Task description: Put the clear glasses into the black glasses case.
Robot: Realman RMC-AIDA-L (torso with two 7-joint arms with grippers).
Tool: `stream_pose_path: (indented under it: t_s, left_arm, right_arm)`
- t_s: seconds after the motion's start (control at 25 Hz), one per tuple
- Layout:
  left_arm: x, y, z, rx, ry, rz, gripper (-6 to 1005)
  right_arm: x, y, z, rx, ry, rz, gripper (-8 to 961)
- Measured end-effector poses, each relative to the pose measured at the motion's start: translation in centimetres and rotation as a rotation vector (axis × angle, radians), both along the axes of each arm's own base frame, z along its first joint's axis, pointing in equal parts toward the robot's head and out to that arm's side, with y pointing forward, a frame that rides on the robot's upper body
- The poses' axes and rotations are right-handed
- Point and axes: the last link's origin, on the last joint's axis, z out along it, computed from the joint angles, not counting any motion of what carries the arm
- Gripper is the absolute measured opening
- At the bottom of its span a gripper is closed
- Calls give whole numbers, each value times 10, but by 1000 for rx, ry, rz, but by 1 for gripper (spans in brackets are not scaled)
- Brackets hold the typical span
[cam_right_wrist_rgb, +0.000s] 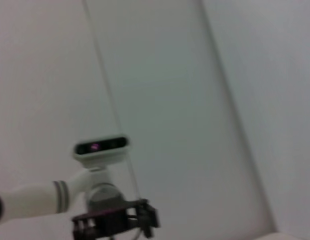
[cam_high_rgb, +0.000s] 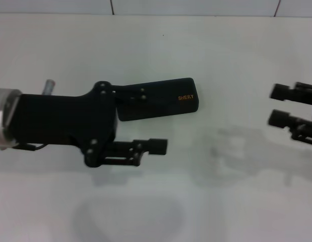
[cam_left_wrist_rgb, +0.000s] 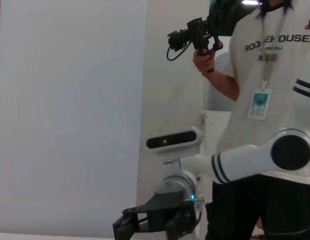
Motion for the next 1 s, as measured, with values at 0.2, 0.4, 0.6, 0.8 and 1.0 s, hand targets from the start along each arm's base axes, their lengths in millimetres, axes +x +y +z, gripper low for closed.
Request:
stream_pose_path:
  t_s: [0.2,0.4,0.6,0.8,1.0]
  left_arm:
    - [-5,-1,6,14,1,5,568]
    - [-12,3,10,8,-10,41,641]
    - [-17,7,14,-2,-20,64,638]
    - [-18,8,15,-1,-13,63,639]
    - [-19,8,15,14,-12,52,640]
  right_arm:
    - [-17,4,-16,-83,3,74,609]
    - [-27,6,-24,-116,4,114,702]
    - [-33,6,-26,-129,22,137,779]
    - [-35,4,-29,-143,27,147,786]
    - [-38,3,-32,-154,43,151,783]
